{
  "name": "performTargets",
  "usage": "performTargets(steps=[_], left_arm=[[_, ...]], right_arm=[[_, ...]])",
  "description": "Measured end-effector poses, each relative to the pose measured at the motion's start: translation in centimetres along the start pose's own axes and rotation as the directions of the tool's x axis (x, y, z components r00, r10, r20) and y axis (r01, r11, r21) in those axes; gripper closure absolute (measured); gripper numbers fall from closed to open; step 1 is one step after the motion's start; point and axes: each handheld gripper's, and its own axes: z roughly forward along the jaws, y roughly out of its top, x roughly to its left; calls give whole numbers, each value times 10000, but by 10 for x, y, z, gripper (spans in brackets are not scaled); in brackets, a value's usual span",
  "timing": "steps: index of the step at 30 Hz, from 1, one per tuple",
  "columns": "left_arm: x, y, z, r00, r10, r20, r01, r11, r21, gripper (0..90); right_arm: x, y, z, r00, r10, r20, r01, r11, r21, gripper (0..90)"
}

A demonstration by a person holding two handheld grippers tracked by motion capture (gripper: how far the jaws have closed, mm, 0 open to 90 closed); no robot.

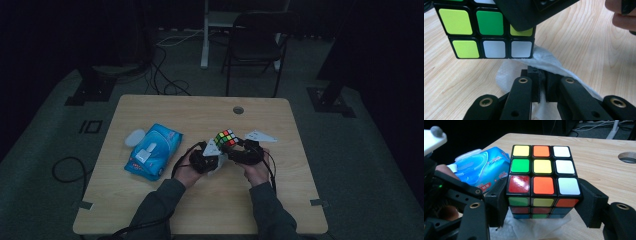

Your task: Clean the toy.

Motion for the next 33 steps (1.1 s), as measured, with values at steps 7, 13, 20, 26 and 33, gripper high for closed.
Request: performTargets(steps=[7,13,20,26,33], left_arm=[[-5,7,-3,9999,155,22,-154,9995,-287,859],[-4,9,-6,9998,-24,-193,13,9983,-583,859],[-7,8,-5,9992,-112,-396,79,9967,-802,858],[-10,9,-3,9975,-178,-677,105,9943,-1062,857],[-11,8,2,9969,-303,-730,222,9937,-1094,857]], right_arm=[[1,-1,3,9999,6,101,-7,10000,85,344],[3,-2,5,10000,29,68,-29,10000,95,344],[3,-2,5,9998,170,86,-171,9998,59,344],[2,-1,3,9995,295,127,-295,9996,0,344],[0,-2,3,9985,464,288,-466,9989,59,344]])
